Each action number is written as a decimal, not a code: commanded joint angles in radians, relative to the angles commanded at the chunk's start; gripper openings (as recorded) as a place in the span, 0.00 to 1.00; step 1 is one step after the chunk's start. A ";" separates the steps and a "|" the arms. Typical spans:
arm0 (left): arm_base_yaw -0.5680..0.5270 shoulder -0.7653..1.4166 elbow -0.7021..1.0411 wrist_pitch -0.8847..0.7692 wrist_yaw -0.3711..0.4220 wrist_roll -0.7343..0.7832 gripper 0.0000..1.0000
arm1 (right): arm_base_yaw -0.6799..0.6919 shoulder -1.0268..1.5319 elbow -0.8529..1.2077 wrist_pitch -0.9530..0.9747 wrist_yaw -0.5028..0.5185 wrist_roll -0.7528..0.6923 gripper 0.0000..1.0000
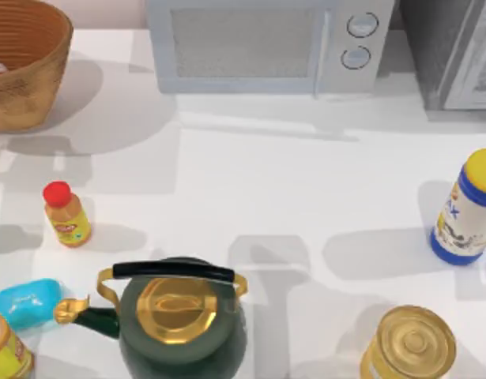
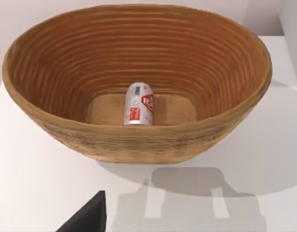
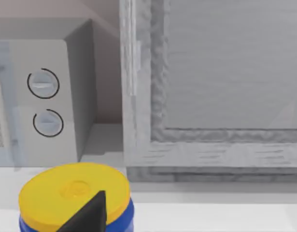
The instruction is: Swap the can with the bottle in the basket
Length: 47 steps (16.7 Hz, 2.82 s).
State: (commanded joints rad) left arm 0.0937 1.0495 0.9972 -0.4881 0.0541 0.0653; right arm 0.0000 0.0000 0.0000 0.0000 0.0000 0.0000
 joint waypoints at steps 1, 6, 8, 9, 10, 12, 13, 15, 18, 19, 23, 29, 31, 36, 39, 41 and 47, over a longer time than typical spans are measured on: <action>0.007 0.105 0.100 -0.049 0.005 0.007 1.00 | 0.000 0.000 0.000 0.000 0.000 0.000 1.00; 0.035 0.629 0.598 -0.289 0.028 0.042 1.00 | 0.000 0.000 0.000 0.000 0.000 0.000 1.00; 0.043 0.825 0.787 -0.380 0.036 0.055 1.00 | 0.000 0.000 0.000 0.000 0.000 0.000 1.00; 0.046 0.917 0.876 -0.422 0.039 0.062 1.00 | 0.000 0.000 0.000 0.000 0.000 0.000 1.00; 0.050 1.006 0.962 -0.462 0.042 0.068 1.00 | 0.000 0.000 0.000 0.000 0.000 0.000 1.00; 0.055 1.168 1.119 -0.536 0.048 0.080 1.00 | 0.000 0.000 0.000 0.000 0.000 0.000 1.00; 0.057 1.238 1.187 -0.568 0.050 0.085 1.00 | 0.000 0.000 0.000 0.000 0.000 0.000 1.00; 0.060 1.358 1.303 -0.621 0.054 0.094 1.00 | 0.000 0.000 0.000 0.000 0.000 0.000 1.00; 0.063 1.472 1.415 -0.672 0.057 0.103 1.00 | 0.000 0.000 0.000 0.000 0.000 0.000 1.00; 0.064 1.489 1.432 -0.679 0.057 0.104 1.00 | 0.000 0.000 0.000 0.000 0.000 0.000 1.00; 0.064 1.497 1.440 -0.682 0.057 0.105 1.00 | 0.000 0.000 0.000 0.000 0.000 0.000 1.00; 0.057 1.545 1.433 -0.627 0.056 0.098 1.00 | 0.000 0.000 0.000 0.000 0.000 0.000 1.00; 0.054 1.584 1.427 -0.582 0.056 0.096 1.00 | 0.000 0.000 0.000 0.000 0.000 0.000 1.00; 0.052 1.607 1.422 -0.554 0.056 0.094 1.00 | 0.000 0.000 0.000 0.000 0.000 0.000 1.00; 0.052 1.607 1.422 -0.554 0.056 0.094 0.77 | 0.000 0.000 0.000 0.000 0.000 0.000 1.00; 0.052 1.607 1.422 -0.554 0.056 0.094 0.62 | 0.000 0.000 0.000 0.000 0.000 0.000 1.00; 0.052 1.607 1.422 -0.554 0.056 0.094 0.17 | 0.000 0.000 0.000 0.000 0.000 0.000 1.00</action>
State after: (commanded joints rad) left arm 0.1459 2.6568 2.4193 -1.0417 0.1100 0.1597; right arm 0.0000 0.0000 0.0000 0.0000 0.0000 0.0000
